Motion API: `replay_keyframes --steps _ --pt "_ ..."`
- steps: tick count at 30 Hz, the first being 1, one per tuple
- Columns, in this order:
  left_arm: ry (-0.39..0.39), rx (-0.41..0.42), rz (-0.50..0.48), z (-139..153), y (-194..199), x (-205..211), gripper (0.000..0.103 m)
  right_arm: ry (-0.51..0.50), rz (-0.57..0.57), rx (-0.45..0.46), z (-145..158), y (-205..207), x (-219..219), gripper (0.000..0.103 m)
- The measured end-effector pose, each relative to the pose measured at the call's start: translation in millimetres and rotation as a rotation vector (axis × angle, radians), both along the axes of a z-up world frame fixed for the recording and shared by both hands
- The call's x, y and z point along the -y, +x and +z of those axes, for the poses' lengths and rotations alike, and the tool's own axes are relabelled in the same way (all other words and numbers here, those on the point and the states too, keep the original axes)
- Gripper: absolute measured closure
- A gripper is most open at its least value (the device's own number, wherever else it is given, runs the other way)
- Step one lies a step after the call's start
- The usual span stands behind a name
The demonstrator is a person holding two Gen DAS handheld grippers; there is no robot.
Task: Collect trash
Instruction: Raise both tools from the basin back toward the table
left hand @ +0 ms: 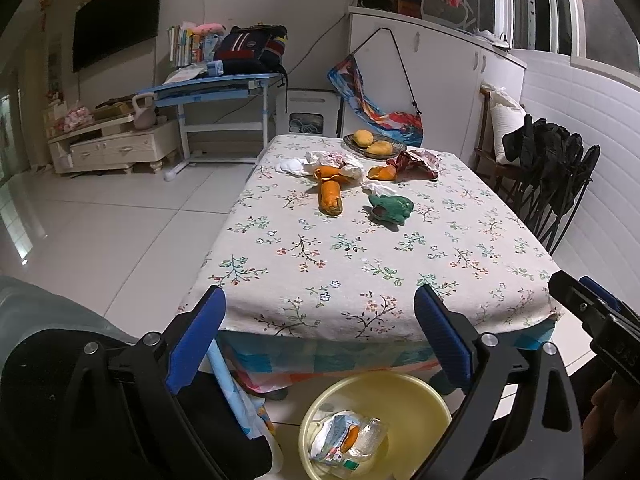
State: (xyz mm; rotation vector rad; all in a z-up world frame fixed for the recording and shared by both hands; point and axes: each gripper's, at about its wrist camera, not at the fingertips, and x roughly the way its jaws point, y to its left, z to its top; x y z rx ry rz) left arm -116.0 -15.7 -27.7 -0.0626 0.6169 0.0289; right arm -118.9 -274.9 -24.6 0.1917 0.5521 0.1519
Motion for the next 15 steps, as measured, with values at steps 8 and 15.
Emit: replay_keyframes --steps 8,15 --pt "0.005 0.012 -0.011 4 4 2 0.008 0.005 0.013 0.007 4 1 -3 0.020" --pt "0.016 0.037 -0.017 18 11 1 0.007 0.000 0.051 0.019 12 7 -14 0.019"
